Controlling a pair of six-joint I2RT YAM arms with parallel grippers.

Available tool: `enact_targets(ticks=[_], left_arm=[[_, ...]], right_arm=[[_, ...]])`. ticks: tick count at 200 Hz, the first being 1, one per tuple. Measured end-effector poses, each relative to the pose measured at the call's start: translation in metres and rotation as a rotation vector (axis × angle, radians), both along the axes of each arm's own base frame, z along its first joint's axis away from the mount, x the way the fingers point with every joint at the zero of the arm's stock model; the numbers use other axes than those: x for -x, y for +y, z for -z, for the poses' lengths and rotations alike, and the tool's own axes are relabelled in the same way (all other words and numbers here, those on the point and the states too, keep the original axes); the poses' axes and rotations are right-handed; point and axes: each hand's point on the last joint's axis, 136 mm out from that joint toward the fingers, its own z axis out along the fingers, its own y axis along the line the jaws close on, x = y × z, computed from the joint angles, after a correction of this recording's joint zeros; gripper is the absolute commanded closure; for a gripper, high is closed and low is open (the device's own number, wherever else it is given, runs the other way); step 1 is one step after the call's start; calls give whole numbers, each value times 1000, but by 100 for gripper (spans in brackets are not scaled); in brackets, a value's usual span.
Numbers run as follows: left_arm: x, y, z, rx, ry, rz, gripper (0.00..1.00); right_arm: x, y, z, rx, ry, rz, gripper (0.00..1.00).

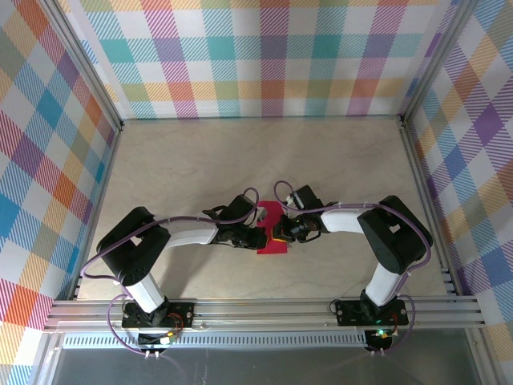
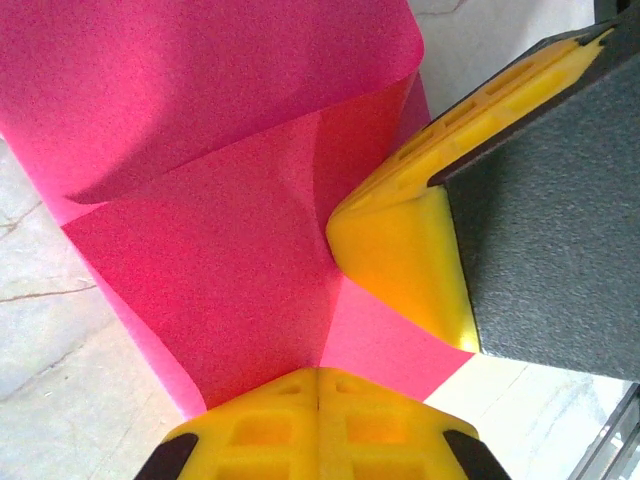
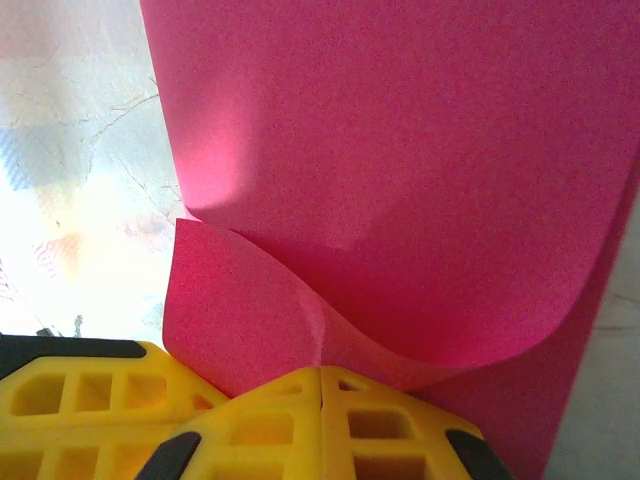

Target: Fold a paper plane with a square sheet of paper (fold left side to right side)

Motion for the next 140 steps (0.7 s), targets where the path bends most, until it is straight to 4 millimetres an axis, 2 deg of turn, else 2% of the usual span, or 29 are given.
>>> enact_targets(ticks=[140], left_arm=[[5,6,9,-9,6,-3,100]], right_arm=[[1,0,-2,3,8,-5,100]])
